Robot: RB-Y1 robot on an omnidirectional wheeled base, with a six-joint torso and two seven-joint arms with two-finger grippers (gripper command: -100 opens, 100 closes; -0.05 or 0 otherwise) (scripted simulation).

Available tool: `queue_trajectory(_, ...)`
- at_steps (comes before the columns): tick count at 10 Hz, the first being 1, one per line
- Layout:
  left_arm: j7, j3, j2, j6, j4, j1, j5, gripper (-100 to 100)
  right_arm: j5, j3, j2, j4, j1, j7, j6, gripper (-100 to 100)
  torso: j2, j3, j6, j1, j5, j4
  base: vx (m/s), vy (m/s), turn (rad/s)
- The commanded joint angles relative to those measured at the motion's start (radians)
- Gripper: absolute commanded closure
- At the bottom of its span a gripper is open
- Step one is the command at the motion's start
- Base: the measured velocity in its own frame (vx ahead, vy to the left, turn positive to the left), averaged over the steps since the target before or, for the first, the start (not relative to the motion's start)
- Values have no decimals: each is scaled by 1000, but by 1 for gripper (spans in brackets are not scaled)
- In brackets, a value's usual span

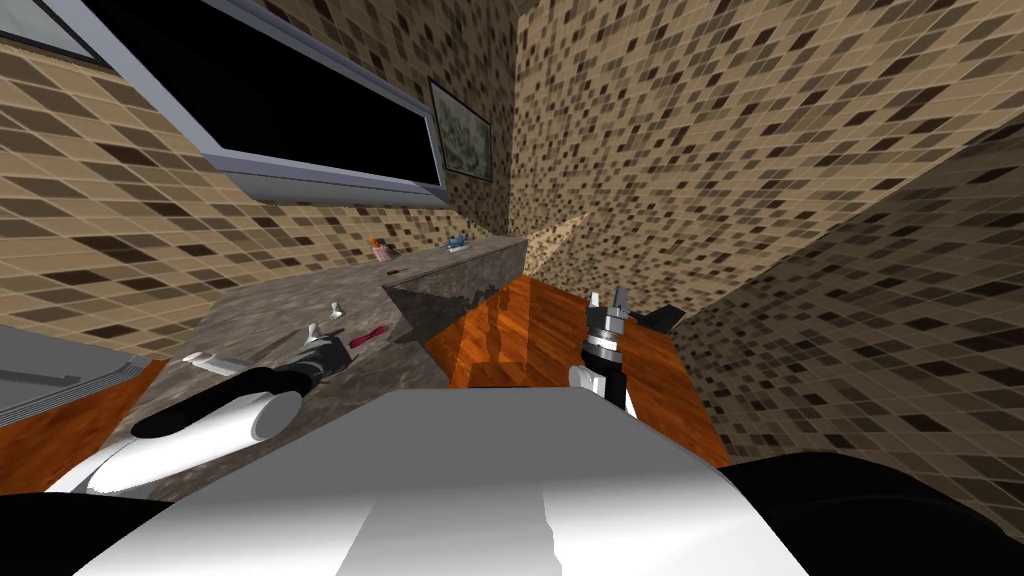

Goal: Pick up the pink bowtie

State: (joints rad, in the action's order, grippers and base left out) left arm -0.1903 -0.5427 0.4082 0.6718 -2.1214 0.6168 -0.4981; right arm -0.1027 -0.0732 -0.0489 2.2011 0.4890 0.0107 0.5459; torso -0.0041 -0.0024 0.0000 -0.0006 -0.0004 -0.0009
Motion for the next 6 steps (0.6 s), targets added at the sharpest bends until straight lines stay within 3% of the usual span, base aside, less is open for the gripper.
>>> queue_trajectory(1,-4,-7,3,50,9,-4,-3,-100,0,0,0,0,0,0,0,0,0,0,0,0,0,0,83,-19,-4)
queue_trajectory(2,-14,-26,13,81,15,-4,-15,-100,0,0,0,0,0,0,0,0,0,0,0,0,0,0,100,-17,-14)
queue_trajectory(6,-23,-44,22,193,21,-5,-26,-100,0,0,0,0,0,0,0,0,0,0,0,2,0,0,73,3,-4)
